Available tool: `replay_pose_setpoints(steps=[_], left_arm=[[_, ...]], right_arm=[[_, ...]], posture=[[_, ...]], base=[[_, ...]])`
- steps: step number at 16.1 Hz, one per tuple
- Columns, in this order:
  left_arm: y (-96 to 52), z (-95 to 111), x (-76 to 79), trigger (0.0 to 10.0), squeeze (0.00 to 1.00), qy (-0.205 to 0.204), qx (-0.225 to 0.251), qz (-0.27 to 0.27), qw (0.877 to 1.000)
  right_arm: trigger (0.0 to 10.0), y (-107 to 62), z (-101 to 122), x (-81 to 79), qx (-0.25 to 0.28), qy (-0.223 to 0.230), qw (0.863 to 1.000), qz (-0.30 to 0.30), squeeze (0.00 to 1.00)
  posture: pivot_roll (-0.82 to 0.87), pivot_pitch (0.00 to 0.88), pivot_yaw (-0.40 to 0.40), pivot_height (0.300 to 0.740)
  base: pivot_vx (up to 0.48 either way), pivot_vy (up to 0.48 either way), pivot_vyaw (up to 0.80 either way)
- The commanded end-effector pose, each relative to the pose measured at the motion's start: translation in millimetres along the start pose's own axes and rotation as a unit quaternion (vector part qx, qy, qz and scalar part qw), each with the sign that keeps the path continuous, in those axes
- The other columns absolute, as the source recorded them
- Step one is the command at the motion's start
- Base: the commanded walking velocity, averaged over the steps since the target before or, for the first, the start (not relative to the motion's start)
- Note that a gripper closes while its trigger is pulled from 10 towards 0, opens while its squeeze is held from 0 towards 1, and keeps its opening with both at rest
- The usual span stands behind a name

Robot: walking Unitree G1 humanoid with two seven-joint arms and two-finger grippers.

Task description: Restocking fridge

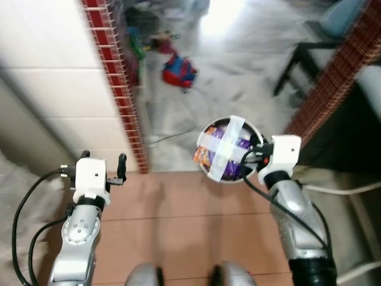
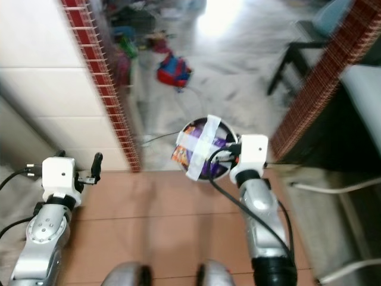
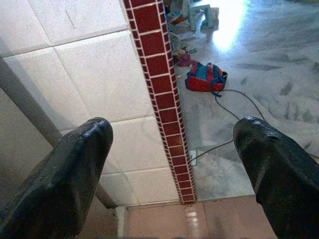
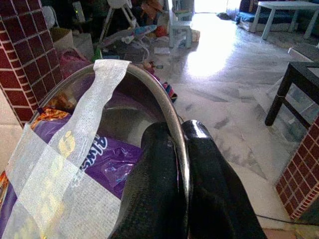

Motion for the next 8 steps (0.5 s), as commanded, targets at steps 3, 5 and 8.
replay_pose_setpoints(steps=[3,5,8], left_arm=[[0.4,-2.5,7.4,10.0,0.00,-0.008,-0.007,-0.016,1.000],[0.0,-1.8,6.4,10.0,0.00,-0.008,-0.004,-0.011,1.000],[-0.6,-2.1,5.1,10.0,0.00,-0.006,-0.004,-0.005,1.000]], right_arm=[[10.0,4.6,8.2,15.0,0.016,-0.010,0.999,-0.028,0.00],[10.0,4.3,6.8,11.5,0.014,-0.009,1.000,-0.018,0.00],[10.0,3.5,5.1,12.3,0.013,-0.009,1.000,-0.021,0.00]], posture=[[0.05,0.099,0.005,0.740],[0.05,0.101,0.002,0.740],[0.05,0.097,0.001,0.740]], base=[[0.000,0.476,0.00],[0.000,0.232,0.00],[0.000,0.000,0.00]])
Point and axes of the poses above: a point about 5 cm out from each wrist's last joint towards the gripper, its own y axis pointing out of the wrist towards the gripper, its own z axis along the axis of the wrist's last joint, x = y × z, the point moved 2 cm from there along y, pointing out of the wrist towards the gripper, and after that the axes turned 7 degrees about y, right-handed, at the moved point
